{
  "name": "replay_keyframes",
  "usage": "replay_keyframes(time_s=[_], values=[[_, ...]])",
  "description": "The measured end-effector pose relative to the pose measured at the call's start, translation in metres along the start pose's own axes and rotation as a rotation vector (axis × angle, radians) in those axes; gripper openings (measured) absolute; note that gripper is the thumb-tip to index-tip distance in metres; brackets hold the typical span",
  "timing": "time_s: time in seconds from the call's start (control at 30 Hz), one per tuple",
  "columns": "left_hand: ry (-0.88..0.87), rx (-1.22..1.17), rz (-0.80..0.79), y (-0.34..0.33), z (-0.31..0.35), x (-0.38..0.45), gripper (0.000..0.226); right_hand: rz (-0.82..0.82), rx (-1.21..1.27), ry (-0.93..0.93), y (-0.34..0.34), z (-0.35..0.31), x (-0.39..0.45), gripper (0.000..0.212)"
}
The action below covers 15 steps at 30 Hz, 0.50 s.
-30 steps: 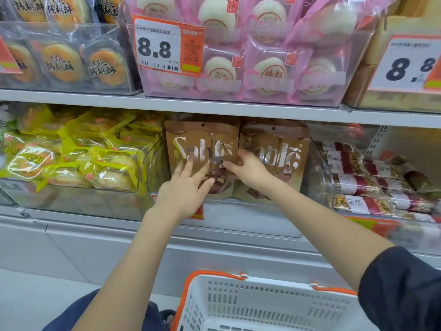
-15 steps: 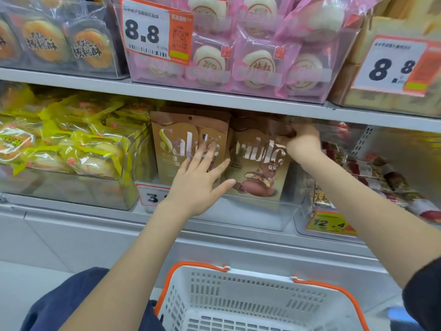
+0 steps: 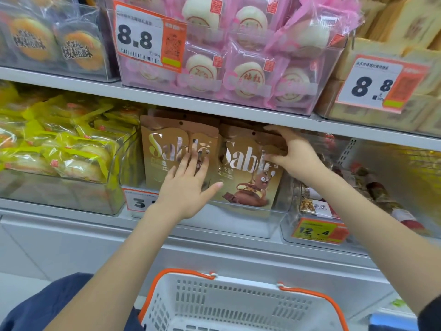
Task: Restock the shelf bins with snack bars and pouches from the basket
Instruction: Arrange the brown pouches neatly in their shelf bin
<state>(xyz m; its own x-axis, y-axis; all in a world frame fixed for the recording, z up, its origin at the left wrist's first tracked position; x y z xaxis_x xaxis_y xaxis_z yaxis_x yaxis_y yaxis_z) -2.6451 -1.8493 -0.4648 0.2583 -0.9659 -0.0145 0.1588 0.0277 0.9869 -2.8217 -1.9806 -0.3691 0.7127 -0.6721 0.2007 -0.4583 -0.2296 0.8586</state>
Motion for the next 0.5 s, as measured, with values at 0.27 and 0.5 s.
replay_keyframes(time_s=[0.27,0.5], values=[[-0.059,0.027,0.039,0.0035,0.0040,-0.0048,0.098,0.079,-0.075,0.070,0.0004,-0.0091,-0.0035,0.026],[-0.053,0.026,0.042,0.0042,0.0047,-0.0048,0.095,0.094,-0.206,-0.002,0.0015,-0.0109,0.0029,0.023]])
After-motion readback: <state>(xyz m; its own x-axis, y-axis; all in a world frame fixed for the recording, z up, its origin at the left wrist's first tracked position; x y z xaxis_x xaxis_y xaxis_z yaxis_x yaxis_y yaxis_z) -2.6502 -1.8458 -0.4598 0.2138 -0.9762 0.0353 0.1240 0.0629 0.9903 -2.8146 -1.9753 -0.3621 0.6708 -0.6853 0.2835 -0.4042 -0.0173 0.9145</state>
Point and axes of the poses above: each hand's wrist, its own x-axis towards the middle knuckle, its own y-axis out of the back of the hand, z = x × y, the point moved 7 cm from there along x, towards the middle knuckle, and after that the axes turned 11 degrees about -z, right-handed, at the moved point
